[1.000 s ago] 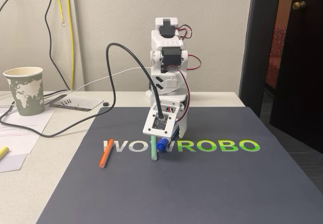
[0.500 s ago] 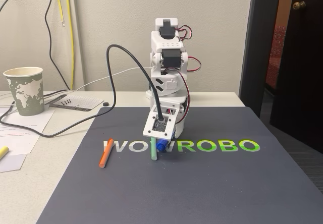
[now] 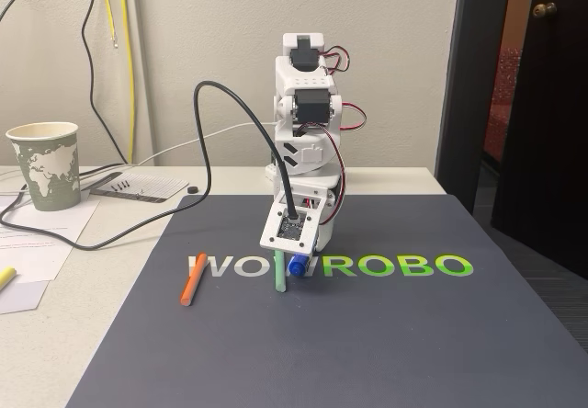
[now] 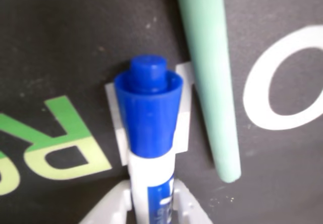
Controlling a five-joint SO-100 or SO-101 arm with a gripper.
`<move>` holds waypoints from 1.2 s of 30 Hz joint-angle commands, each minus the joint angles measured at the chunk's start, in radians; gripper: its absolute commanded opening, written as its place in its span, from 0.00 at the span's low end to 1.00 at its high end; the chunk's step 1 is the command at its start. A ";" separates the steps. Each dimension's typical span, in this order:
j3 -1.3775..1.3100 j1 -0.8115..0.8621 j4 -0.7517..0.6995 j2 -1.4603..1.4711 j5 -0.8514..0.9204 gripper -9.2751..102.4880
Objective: Pick up the blue marker.
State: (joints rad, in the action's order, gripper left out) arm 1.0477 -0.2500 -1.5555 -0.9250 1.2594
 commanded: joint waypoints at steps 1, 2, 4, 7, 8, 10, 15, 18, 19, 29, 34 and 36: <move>-0.037 0.000 -0.006 -0.017 -0.009 0.15; -0.037 0.000 -0.008 -0.018 -0.009 0.14; -0.037 0.000 -0.006 -0.025 -0.008 0.14; -0.037 0.000 -0.006 -0.041 -0.009 0.13; -0.037 0.000 -0.008 -0.049 -0.012 0.13; -0.037 0.002 -0.015 -0.067 -0.020 0.14; -0.037 -0.003 -0.064 -0.130 -0.049 0.14; -0.037 -0.015 -0.094 -0.181 -0.094 0.14; -0.037 -0.021 -0.101 -0.201 -0.112 0.14; -0.028 -0.078 -0.146 -0.431 -0.305 0.14; -0.028 -0.104 -0.127 -0.546 -0.449 0.14; -0.028 -0.120 -0.123 -0.575 -0.508 0.14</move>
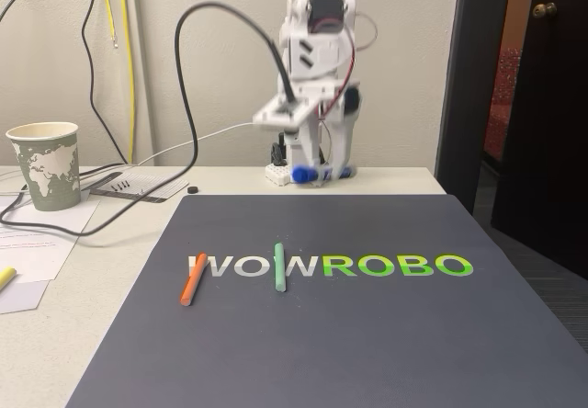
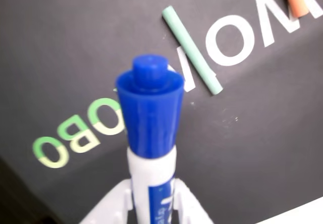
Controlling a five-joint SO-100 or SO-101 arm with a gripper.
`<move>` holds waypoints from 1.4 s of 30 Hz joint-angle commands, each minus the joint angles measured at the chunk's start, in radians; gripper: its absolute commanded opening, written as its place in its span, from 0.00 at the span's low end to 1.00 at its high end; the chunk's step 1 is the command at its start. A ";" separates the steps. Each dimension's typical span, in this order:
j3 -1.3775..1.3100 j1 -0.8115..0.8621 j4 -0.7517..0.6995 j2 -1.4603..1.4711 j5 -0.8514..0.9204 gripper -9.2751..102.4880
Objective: Pick up the blue marker.
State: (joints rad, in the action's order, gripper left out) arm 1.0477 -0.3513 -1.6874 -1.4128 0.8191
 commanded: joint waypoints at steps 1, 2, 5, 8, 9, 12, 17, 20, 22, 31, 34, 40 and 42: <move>-0.028 -0.025 0.018 -0.101 -0.107 0.14; -0.028 -0.032 0.028 -0.114 -0.143 0.14; -0.026 -0.048 0.048 -0.160 -0.267 0.14; -0.026 -0.055 0.075 -0.216 -0.408 0.14; -0.020 -0.060 0.086 -0.238 -0.449 0.14; 0.086 -0.077 0.173 -0.350 -0.554 0.14; 0.434 -0.091 0.445 -0.638 -0.673 0.14; 0.595 -0.081 0.548 -0.764 -0.727 0.14; 0.707 -0.075 0.620 -0.842 -0.749 0.14; 1.147 -0.040 0.827 -1.207 -0.824 0.14; 1.189 -0.048 0.847 -1.232 -0.825 0.14; 1.315 -0.041 0.899 -1.351 -0.833 0.14; 1.379 -0.040 0.925 -1.410 -0.833 0.14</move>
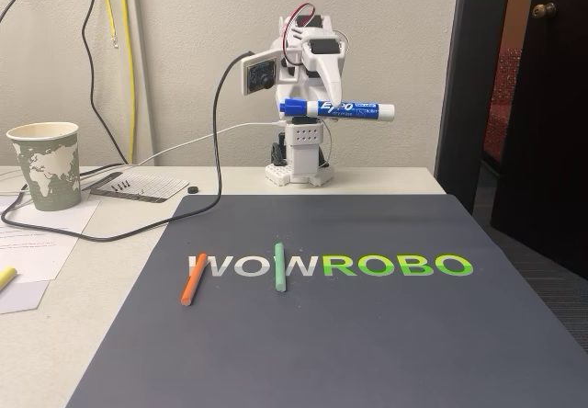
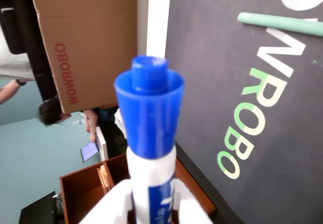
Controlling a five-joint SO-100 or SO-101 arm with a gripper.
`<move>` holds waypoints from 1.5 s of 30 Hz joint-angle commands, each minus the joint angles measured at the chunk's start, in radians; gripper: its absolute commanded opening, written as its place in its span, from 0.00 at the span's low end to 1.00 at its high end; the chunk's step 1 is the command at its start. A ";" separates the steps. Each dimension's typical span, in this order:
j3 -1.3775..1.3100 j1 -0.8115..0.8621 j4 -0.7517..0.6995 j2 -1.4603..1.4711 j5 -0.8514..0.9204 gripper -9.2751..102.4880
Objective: Pick up the blue marker.
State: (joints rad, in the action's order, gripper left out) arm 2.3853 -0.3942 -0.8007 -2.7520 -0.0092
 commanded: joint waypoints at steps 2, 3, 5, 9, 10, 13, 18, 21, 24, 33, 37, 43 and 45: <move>0.081 0.005 0.054 -0.104 -0.005 0.14; 0.094 0.003 0.055 -0.110 -0.003 0.14; 0.112 0.003 0.063 -0.126 -0.005 0.14; 0.146 0.003 0.081 -0.163 -0.026 0.14; 0.150 0.003 0.084 -0.166 -0.031 0.14; 0.150 0.002 0.091 -0.164 -0.044 0.14; 0.150 0.003 0.095 -0.169 -0.060 0.14; 0.150 0.003 0.094 -0.167 -0.055 0.14; 0.150 0.008 0.094 -0.166 -0.052 0.14; 0.150 0.008 0.089 -0.164 -0.043 0.14; 0.150 0.008 0.087 -0.164 -0.043 0.14; 0.150 0.008 0.087 -0.166 -0.043 0.14; 0.150 0.008 0.086 -0.166 -0.043 0.14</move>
